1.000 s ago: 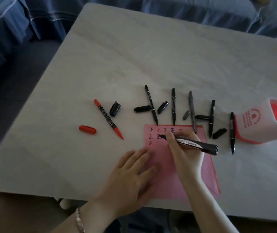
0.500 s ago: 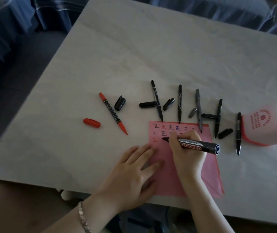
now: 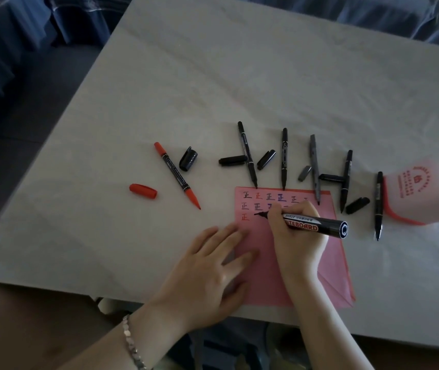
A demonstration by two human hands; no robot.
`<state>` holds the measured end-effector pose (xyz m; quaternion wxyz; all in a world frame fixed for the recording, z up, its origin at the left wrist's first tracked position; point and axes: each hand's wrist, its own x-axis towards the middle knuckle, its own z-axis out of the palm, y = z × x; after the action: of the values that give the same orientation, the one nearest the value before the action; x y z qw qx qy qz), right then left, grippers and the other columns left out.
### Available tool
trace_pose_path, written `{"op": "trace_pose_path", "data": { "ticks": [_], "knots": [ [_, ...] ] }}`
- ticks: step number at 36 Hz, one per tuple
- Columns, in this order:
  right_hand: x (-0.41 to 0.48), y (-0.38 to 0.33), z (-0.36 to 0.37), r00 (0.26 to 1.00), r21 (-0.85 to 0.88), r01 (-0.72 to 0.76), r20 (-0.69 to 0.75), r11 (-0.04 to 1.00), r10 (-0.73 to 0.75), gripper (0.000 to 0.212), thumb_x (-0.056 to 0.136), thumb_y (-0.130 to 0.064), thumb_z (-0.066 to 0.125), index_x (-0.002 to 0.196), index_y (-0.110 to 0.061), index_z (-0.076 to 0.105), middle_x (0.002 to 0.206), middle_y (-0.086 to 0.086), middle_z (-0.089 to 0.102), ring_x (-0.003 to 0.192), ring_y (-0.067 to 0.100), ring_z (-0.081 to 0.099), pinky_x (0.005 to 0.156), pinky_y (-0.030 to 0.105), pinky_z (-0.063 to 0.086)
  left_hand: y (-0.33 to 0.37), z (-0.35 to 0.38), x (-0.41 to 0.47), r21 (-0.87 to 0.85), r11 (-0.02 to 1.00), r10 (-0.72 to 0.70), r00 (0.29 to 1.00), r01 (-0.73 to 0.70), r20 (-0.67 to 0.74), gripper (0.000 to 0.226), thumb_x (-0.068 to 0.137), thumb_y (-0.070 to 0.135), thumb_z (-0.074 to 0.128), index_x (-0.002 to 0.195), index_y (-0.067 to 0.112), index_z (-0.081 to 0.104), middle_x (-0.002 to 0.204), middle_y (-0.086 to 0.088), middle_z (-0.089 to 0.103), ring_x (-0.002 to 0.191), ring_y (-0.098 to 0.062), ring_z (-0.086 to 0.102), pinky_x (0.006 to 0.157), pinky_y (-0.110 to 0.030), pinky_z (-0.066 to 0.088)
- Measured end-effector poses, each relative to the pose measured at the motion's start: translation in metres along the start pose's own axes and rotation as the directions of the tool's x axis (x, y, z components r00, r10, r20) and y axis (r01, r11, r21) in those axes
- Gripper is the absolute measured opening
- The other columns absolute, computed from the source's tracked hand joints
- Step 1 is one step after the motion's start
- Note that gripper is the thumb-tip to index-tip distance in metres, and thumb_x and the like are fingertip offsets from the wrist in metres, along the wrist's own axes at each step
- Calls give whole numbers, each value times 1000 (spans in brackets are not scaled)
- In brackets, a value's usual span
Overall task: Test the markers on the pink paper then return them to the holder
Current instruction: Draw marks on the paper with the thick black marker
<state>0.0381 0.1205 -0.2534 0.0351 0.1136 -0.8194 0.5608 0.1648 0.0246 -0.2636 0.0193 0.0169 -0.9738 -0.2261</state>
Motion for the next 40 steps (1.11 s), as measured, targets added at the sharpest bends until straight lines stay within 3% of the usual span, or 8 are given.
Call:
{"op": "trace_pose_path", "data": {
  "ticks": [8,26,40],
  "knots": [
    [0,0,0,1000,-7,4,20,1000,-3,35,74,-6,70,56,-23,45,51,-10,51,51,-4,53,50,4,37,-1,0,0,8,1000,4,1000,-4,3,44,84,45,47,124,29,55,138,-6,48,133,-18,33,111,-34,20],
    [-1,1,-2,1000,-32,10,-9,999,-10,30,73,-4,68,56,-17,46,50,-9,48,50,-5,51,50,4,36,0,-1,0,7,1000,2,1000,-2,15,44,84,45,47,124,28,55,138,-6,48,133,-19,32,111,-34,18],
    [0,1,-1,998,-28,35,51,999,-34,38,72,-3,69,54,-25,44,49,-11,49,47,-3,51,47,6,37,0,-1,0,-1,1000,4,1000,-4,7,45,84,45,47,124,27,55,138,-7,48,133,-19,32,111,-34,19]
  ]
}}
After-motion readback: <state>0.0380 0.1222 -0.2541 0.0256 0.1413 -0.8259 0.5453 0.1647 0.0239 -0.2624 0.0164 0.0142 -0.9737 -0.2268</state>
